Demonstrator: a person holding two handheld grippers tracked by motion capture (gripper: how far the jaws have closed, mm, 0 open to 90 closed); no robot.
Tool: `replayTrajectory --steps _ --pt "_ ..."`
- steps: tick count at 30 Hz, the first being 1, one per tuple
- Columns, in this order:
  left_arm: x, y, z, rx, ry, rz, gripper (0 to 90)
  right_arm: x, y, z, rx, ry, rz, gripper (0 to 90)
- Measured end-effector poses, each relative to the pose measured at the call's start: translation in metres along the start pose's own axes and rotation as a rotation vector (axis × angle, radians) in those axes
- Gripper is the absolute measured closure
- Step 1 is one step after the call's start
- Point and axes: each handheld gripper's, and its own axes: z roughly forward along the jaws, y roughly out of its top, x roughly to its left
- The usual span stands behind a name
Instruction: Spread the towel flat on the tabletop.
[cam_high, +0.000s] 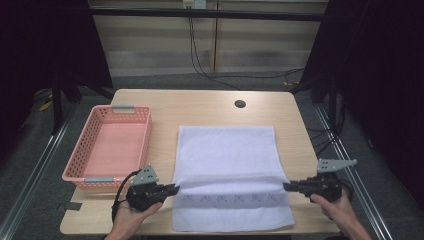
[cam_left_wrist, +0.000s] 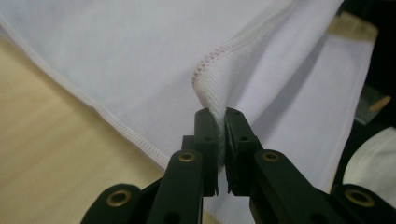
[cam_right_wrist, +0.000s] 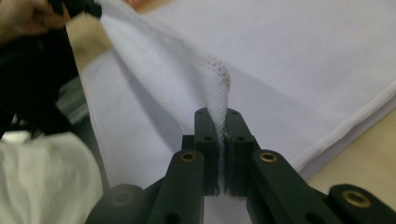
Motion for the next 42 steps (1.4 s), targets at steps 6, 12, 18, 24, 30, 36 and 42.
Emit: replayTrajectory --steps 6,12,18,24,30,36,42 --pt "-0.004 -0.016 0.013 0.115 -0.018 -0.010 84.4 0.001 -0.022 0.022 0.151 0.024 -0.009 79.8" --pt "-0.007 -0.021 0.007 0.119 -0.038 0.002 79.0 0.011 -0.030 0.015 0.158 0.051 -0.031 74.1" --pt "-0.014 -0.027 -0.008 0.096 -0.093 0.007 68.1 0.023 -0.030 0.008 0.184 0.070 -0.044 67.9" --pt "-0.012 -0.025 -0.026 -0.013 -0.086 -0.026 59.8 0.033 -0.036 -0.014 0.098 0.032 -0.035 64.9" --pt "0.004 0.002 0.002 -0.018 -0.002 -0.056 52.0 0.020 -0.021 -0.006 0.011 -0.050 -0.012 60.5" --pt "0.016 0.029 0.041 0.053 0.001 -0.032 50.7 -0.003 0.002 0.019 0.023 -0.077 0.006 56.7" --pt "0.041 0.040 0.070 0.080 0.051 -0.063 49.5 -0.030 0.023 0.052 0.050 -0.137 0.019 52.3"
